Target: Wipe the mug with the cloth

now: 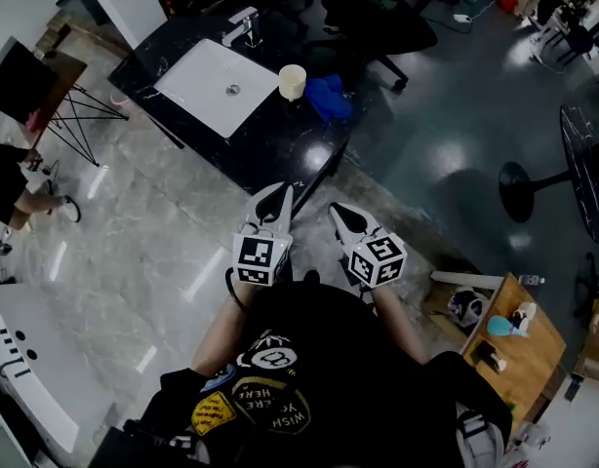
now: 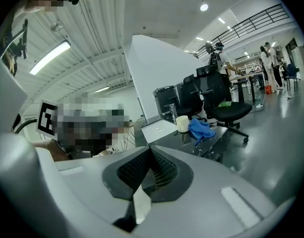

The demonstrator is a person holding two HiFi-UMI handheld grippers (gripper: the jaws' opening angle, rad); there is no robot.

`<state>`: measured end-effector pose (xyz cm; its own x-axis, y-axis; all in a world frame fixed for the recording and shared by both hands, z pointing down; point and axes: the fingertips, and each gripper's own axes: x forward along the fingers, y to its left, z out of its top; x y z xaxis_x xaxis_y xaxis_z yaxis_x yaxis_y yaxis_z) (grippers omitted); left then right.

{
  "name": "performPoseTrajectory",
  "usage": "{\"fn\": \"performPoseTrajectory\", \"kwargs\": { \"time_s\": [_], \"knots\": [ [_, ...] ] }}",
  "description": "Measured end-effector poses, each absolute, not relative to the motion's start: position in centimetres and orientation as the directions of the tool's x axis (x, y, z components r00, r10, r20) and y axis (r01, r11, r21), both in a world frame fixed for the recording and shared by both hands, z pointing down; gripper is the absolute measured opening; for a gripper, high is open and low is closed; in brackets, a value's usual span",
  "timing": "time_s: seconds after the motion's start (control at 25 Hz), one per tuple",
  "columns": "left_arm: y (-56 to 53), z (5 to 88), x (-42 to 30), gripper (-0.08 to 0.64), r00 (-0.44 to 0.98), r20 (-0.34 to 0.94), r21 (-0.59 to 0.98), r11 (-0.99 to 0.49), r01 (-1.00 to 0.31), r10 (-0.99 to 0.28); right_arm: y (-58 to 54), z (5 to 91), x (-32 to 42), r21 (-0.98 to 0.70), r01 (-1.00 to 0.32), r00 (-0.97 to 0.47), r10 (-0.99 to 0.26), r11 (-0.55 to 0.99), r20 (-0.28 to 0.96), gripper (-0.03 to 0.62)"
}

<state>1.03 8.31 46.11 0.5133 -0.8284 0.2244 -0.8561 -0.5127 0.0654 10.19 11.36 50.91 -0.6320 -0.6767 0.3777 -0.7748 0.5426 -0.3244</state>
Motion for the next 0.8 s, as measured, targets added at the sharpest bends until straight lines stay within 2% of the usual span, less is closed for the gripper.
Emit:
{"fn": "performPoseTrajectory", "kwargs": {
  "time_s": [0.24, 0.56, 0.72, 0.8],
  "knots": [
    [-1.8, 47.5, -2.6, 0.005, 0.518, 0.226, 0.119, -0.505, -0.855, -0.825, 1.7, 51.3, 7.6, -0.28, -0.79, -0.613, -0.699, 0.545, 0.367, 0.002],
    [-12.8, 52.0, -4.7, 0.005, 0.587, 0.282, 0.117, -0.58, -0.806, -0.759, -11.4, 56.4, 6.5, -0.192, -0.854, -0.52, -0.772, 0.484, 0.366, 0.003],
    [-15.0, 54.6, -5.0, 0.005, 0.581, 0.334, 0.092, -0.588, -0.804, -0.742, -16.7, 60.2, 7.7, -0.095, -0.898, -0.427, -0.798, 0.43, 0.426, 0.005],
    [-15.9, 55.1, -5.2, 0.005, 0.578, 0.338, 0.101, -0.582, -0.807, -0.743, -19.5, 61.8, 7.9, -0.034, -0.894, -0.41, -0.784, 0.447, 0.467, 0.075]
  ]
}}
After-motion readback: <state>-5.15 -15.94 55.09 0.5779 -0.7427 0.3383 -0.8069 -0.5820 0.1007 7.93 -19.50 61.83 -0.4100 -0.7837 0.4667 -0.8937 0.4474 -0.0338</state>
